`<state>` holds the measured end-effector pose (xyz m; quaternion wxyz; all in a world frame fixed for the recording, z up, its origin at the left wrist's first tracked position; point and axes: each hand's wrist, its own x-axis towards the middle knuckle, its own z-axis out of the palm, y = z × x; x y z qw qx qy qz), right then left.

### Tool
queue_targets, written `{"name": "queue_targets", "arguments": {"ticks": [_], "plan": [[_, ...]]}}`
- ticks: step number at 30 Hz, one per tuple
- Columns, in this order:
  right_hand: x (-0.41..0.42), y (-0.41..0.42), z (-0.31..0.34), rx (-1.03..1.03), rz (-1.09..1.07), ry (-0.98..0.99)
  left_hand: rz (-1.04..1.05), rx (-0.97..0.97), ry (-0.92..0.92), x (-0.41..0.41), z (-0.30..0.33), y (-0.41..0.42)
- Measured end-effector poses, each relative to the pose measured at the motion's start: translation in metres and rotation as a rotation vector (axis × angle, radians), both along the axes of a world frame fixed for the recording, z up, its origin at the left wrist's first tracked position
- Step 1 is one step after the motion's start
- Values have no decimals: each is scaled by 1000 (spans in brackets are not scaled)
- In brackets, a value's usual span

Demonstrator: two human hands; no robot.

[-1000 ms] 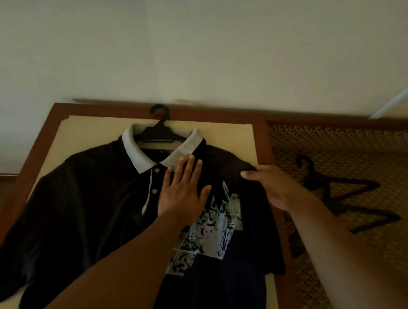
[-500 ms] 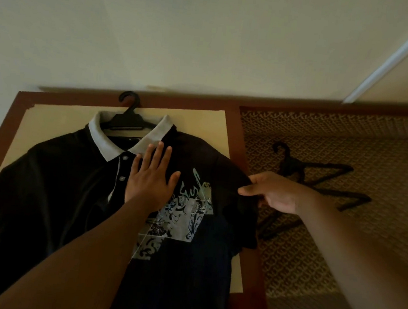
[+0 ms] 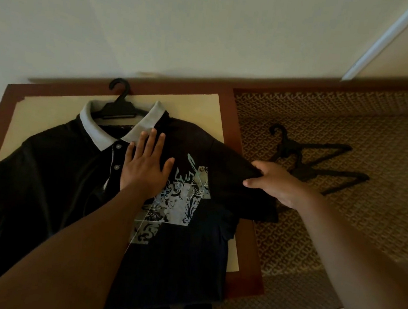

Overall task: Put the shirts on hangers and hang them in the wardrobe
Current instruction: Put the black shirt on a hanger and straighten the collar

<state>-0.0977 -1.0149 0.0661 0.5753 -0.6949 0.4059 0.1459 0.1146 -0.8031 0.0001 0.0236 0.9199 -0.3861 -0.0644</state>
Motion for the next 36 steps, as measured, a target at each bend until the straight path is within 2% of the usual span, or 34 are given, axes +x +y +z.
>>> {"name": "queue_targets", "arguments": {"ticks": [3, 6, 10, 13, 15, 18, 20, 26, 28, 32, 36], "plan": [[-13, -2, -3, -64, 69, 101, 2, -2, 1, 0, -1, 0], [-29, 3, -15, -86, 33, 182, 1, -8, 7, 1, -1, 0], [-39, -6, -21, 64, -345, 113, 0, -4, 4, 1, 0, 0], [-38, -26, -8, 151, -485, -12, 2, -2, 9, 0, -1, 0], [-40, -32, -9, 118, -547, -35, 2, 2, 5, 0, -1, 0], [-49, -19, -24, -24, -819, -34, 1, 18, -8, 1, -1, 0], [-56, 7, -35, -26, -935, -42, 3, 17, -13, 0, -1, 0], [-55, 79, -51, 393, -1059, -72, 9, 51, -17, -8, 13, -2], [-50, 80, -47, 371, -1066, -122, 3, 59, -48, -30, 21, -7], [-52, 67, -31, 251, -1034, -194, -29, 23, 89, -92, 22, -20], [-58, 43, -28, 131, -1024, -201, 3, 90, 128, -98, 12, -27]]}}
